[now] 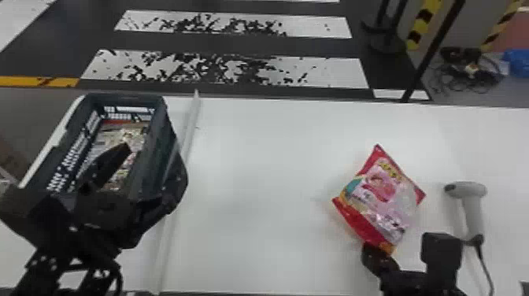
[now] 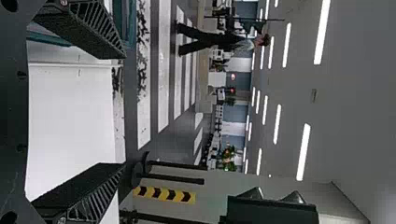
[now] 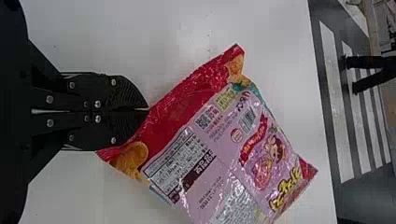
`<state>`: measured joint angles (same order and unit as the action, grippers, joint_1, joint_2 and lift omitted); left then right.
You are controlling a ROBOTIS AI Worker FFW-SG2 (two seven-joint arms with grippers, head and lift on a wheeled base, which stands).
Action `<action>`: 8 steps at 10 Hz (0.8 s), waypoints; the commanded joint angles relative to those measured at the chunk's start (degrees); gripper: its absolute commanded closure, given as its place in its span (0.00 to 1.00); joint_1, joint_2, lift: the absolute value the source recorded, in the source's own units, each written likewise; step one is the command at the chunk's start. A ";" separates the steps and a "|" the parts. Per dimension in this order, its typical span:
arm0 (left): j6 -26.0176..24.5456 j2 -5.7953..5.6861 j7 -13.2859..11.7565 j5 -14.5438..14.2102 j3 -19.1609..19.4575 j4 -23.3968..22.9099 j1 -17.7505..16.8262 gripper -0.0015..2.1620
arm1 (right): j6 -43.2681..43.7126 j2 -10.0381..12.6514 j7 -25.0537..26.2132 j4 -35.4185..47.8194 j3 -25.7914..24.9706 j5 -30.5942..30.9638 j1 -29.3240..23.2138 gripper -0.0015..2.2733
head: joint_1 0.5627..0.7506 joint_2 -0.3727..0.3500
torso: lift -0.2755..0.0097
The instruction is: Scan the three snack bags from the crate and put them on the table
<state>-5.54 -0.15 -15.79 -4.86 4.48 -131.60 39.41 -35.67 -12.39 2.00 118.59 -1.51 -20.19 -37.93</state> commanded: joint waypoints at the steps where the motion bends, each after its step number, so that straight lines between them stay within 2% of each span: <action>1: 0.65 -0.12 -0.03 -0.06 0.00 -0.06 0.23 0.02 | -1.56 0.18 5.91 0.33 -3.15 -1.78 0.49 0.94 | 0.70 0.43 | 0.64; 3: 1.01 -0.12 -0.12 -0.15 0.00 -0.06 0.32 0.02 | -1.56 0.18 7.23 0.24 -4.73 -1.78 1.63 0.94 | 0.70 0.38 | 0.64; 5: 1.36 -0.12 -0.12 -0.41 0.09 -0.06 0.49 0.02 | -2.62 0.09 7.76 -0.02 -6.75 -1.87 2.78 0.94 | 0.70 0.28 | 0.64; 6: 1.36 -0.03 -0.03 -0.41 0.09 0.03 0.49 0.02 | -2.79 0.00 6.27 1.21 -7.46 -4.42 1.19 0.94 | 0.70 0.25 | 0.64; 8: 1.36 0.24 -0.03 -0.33 0.00 0.03 0.49 0.02 | -7.54 0.09 5.74 9.30 -7.63 -8.02 -3.73 0.94 | 0.70 0.27 | 0.64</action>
<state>-4.18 -0.02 -15.80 -5.25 4.52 -131.58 39.90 -41.61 -12.38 7.71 125.09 -9.08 -27.36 -40.17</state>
